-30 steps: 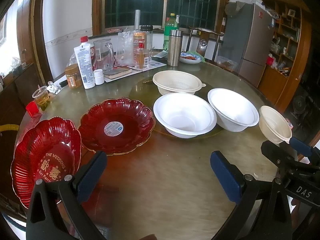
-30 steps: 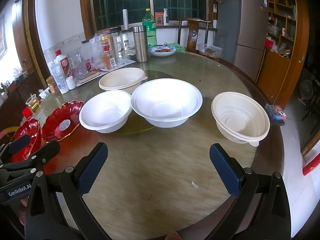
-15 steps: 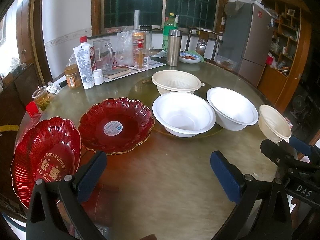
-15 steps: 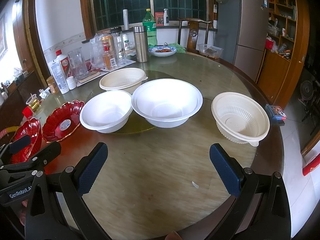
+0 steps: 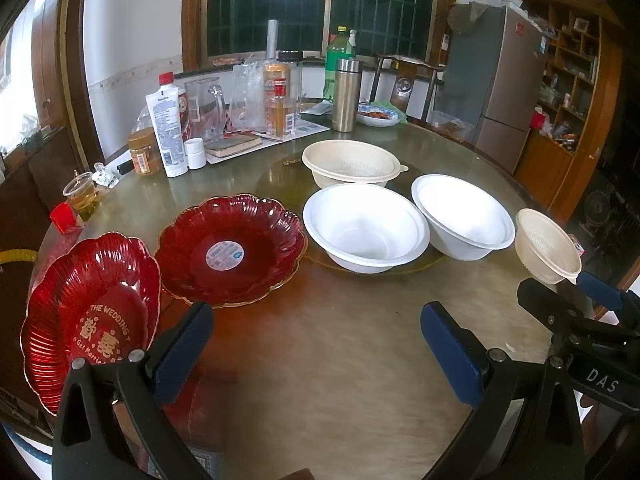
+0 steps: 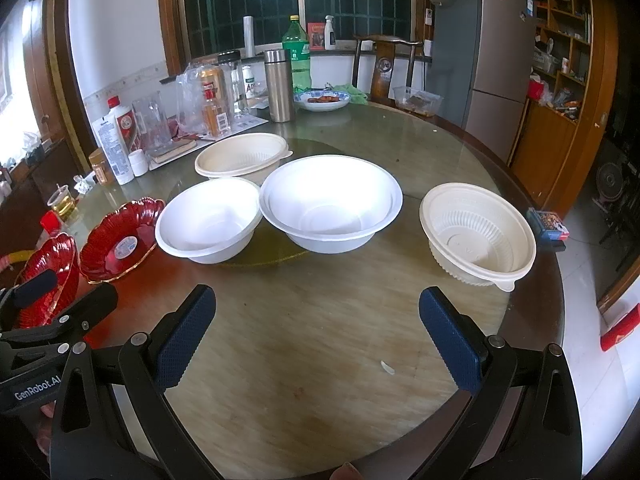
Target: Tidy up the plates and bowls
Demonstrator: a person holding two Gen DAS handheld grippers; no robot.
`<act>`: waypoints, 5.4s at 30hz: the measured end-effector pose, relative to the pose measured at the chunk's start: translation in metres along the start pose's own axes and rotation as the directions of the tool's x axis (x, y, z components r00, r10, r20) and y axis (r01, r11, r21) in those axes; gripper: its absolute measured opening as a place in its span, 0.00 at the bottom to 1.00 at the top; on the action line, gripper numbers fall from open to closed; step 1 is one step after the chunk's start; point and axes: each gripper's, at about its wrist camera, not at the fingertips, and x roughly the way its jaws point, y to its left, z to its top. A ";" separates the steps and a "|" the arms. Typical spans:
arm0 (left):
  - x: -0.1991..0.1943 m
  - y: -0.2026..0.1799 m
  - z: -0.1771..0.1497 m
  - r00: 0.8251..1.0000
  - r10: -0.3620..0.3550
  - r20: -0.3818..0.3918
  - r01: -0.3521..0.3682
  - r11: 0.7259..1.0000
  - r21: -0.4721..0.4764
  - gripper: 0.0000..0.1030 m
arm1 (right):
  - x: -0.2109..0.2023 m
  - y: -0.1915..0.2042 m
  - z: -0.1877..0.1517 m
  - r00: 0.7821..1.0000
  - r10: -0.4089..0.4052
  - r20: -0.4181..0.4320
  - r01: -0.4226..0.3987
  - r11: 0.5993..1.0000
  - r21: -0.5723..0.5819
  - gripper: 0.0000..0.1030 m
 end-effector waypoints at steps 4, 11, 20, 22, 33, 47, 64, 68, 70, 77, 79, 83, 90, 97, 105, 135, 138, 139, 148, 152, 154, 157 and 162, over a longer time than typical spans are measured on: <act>-0.001 0.000 0.000 1.000 -0.002 0.000 0.002 1.000 0.003 1.00 | 0.001 -0.002 0.000 1.000 -0.002 -0.001 0.002 1.000 0.004 1.00; -0.002 -0.001 -0.001 1.000 -0.004 0.005 0.004 1.000 0.003 1.00 | 0.001 -0.002 0.001 1.000 0.003 0.001 -0.003 1.000 -0.003 1.00; -0.033 0.019 -0.010 0.997 -0.061 0.036 0.061 0.998 0.015 1.00 | 0.001 0.001 -0.003 0.965 0.257 -0.053 -0.254 0.965 0.061 1.00; -0.051 0.036 -0.012 0.996 -0.058 0.075 0.057 0.998 0.009 1.00 | 0.004 0.012 -0.004 0.942 0.326 -0.077 -0.323 0.945 0.049 1.00; -0.104 0.188 -0.021 0.953 0.263 0.150 -0.220 0.942 -0.253 1.00 | 0.013 0.128 0.006 0.731 0.654 -0.196 -0.669 0.743 -0.016 1.00; -0.042 0.278 -0.047 0.955 0.267 -0.132 -0.297 0.881 -0.369 1.00 | 0.057 0.165 0.002 0.584 0.747 -0.319 -0.698 0.662 0.273 1.00; -0.010 0.287 -0.046 0.946 0.260 -0.195 -0.318 0.865 -0.388 0.89 | 0.113 0.225 -0.003 0.570 0.698 -0.433 -0.619 0.712 0.331 0.54; 0.004 0.286 -0.048 0.928 0.271 -0.256 -0.350 0.868 -0.353 0.44 | 0.120 0.235 -0.005 0.601 0.649 -0.467 -0.591 0.754 0.288 0.25; 0.007 0.282 -0.048 0.935 0.255 -0.245 -0.330 0.880 -0.341 0.27 | 0.122 0.239 -0.009 0.603 0.637 -0.481 -0.585 0.763 0.276 0.13; -0.010 0.270 -0.037 0.937 0.294 -0.187 -0.340 0.888 -0.309 0.18 | 0.108 0.241 0.000 0.663 0.615 -0.427 -0.592 0.780 0.204 0.11; -0.017 0.268 -0.032 0.940 0.300 -0.164 -0.338 0.890 -0.307 0.17 | 0.106 0.240 0.005 0.669 0.619 -0.412 -0.598 0.777 0.196 0.12; -0.022 0.270 -0.028 0.939 0.311 -0.144 -0.341 0.885 -0.316 0.17 | 0.102 0.242 0.009 0.672 0.624 -0.398 -0.608 0.772 0.185 0.12; -0.004 0.274 -0.045 0.936 0.295 -0.193 -0.344 0.882 -0.321 0.18 | 0.117 0.247 -0.005 0.657 0.608 -0.446 -0.593 0.782 0.192 0.12; -0.003 0.282 -0.053 0.934 0.290 -0.206 -0.346 0.876 -0.335 0.67 | 0.119 0.241 -0.006 0.582 0.686 -0.436 -0.650 0.715 0.256 0.34; -0.053 0.287 -0.029 0.933 0.350 -0.086 -0.355 0.855 -0.379 0.69 | 0.094 0.175 0.002 0.603 0.741 -0.296 -0.652 0.672 0.352 0.54; 0.163 0.152 0.085 0.885 0.142 -0.443 -0.217 0.969 -0.121 0.62 | 0.172 0.112 0.016 0.679 0.702 -0.215 -0.502 0.658 0.562 0.51; 0.164 0.146 0.084 0.889 0.135 -0.438 -0.206 0.971 -0.118 0.40 | 0.175 0.118 0.014 0.687 0.677 -0.264 -0.486 0.698 0.526 0.17; 0.163 0.142 0.085 0.888 0.158 -0.433 -0.219 0.971 -0.094 0.38 | 0.176 0.120 0.013 0.694 0.666 -0.274 -0.479 0.711 0.515 0.14; 0.131 0.134 0.093 0.913 0.208 -0.351 -0.241 0.969 -0.055 0.28 | 0.161 0.121 0.019 0.723 0.649 -0.237 -0.509 0.732 0.453 0.13; 0.111 0.135 0.097 0.929 0.209 -0.306 -0.239 0.969 -0.065 0.24 | 0.148 0.115 0.019 0.720 0.662 -0.207 -0.537 0.721 0.439 0.13; 0.099 0.135 0.096 0.935 0.212 -0.284 -0.240 0.968 -0.069 0.24 | 0.140 0.115 0.019 0.723 0.662 -0.197 -0.545 0.722 0.426 0.13; 0.083 0.138 0.093 0.945 0.206 -0.254 -0.235 0.968 -0.088 0.21 | 0.130 0.116 0.020 0.729 0.660 -0.180 -0.556 0.725 0.407 0.13; 0.052 0.142 0.086 0.960 0.202 -0.192 -0.226 0.968 -0.112 0.19 | 0.107 0.121 0.023 0.741 0.655 -0.148 -0.577 0.733 0.360 0.13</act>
